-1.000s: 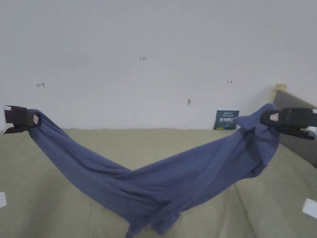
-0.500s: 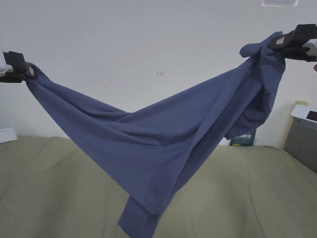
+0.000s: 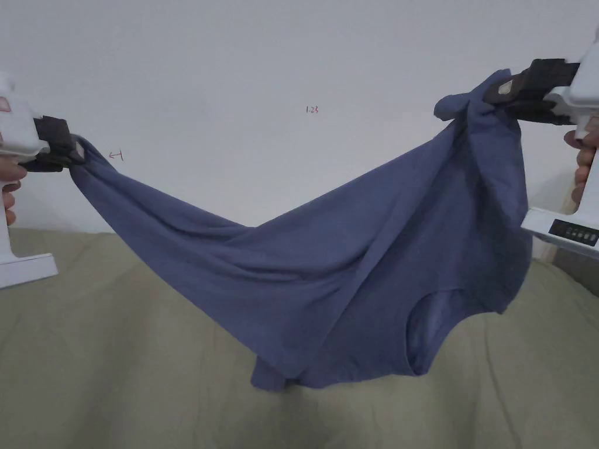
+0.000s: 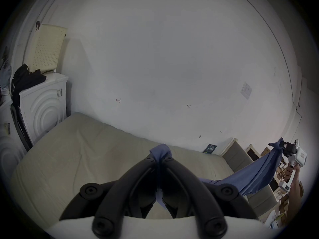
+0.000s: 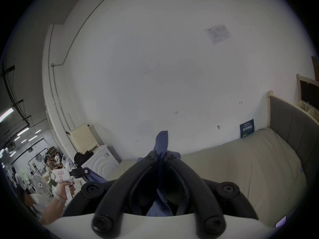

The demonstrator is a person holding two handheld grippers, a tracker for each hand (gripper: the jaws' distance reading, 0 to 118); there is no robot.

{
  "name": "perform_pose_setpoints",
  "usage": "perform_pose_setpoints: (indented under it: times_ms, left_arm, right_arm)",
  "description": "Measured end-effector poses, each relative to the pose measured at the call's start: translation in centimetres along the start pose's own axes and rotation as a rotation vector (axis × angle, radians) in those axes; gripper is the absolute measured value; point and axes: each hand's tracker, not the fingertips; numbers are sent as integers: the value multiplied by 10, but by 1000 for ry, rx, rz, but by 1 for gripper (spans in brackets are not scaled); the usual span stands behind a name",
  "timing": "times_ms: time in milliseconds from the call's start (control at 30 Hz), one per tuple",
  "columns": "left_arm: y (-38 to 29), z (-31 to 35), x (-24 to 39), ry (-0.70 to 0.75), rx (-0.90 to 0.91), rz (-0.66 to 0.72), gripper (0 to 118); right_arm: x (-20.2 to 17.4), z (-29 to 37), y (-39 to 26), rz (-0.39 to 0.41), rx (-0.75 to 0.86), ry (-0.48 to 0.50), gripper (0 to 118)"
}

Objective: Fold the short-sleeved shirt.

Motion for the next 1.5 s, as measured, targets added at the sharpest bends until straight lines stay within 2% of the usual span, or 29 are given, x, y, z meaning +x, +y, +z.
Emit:
perform_pose_setpoints:
  times_ms: [133, 233, 500, 633, 833, 933, 1000, 1100, 1167, 1200, 1233, 1267, 1300, 1333, 1500]
  left_arm:
    - [-31, -18, -13, 0, -40, 42, 4]
    - [-57, -16, -22, -16, -62, 49, 4]
    - [-174, 50, -46, -52, -123, 51, 4]
    - [-261, 93, -61, -39, -210, 82, 4]
    - [-399, 151, -86, 40, -406, 123, 4]
    - [-450, 171, -100, 87, -475, 164, 4]
    - [-473, 177, -109, 110, -500, 219, 4]
    - [-487, 176, -114, 121, -517, 218, 4]
    - [-487, 174, -112, 108, -514, 218, 5]
    - [-486, 174, -110, 108, -507, 212, 9]
    - [-482, 174, -107, 116, -492, 192, 26]
    - [-480, 175, -105, 120, -478, 180, 58]
    - [-477, 180, -101, 125, -455, 159, 101]
    - [-472, 190, -97, 124, -425, 147, 116]
    - [-446, 258, -69, 68, -176, 88, 118]
  right_arm:
    - [21, -8, -36, -8, -45, -19, 7]
    - [42, 2, -57, -55, -59, 25, 7]
    - [81, 88, -157, -75, -168, 46, 7]
    - [99, 149, -235, -88, -272, 4, 7]
    - [122, 236, -371, -185, -408, -86, 7]
    - [131, 264, -429, -204, -506, -149, 7]
    - [138, 273, -456, -208, -564, -210, 7]
    - [150, 275, -479, -182, -619, -267, 7]
    - [160, 275, -489, -189, -619, -263, 7]
    - [160, 272, -490, -181, -626, -262, 10]
    - [159, 270, -491, -149, -630, -289, 29]
    - [156, 272, -488, -116, -626, -329, 66]
    - [151, 274, -486, -75, -610, -335, 113]
    - [144, 279, -481, -45, -586, -290, 116]
    - [82, 323, -449, 140, -417, -320, 115]
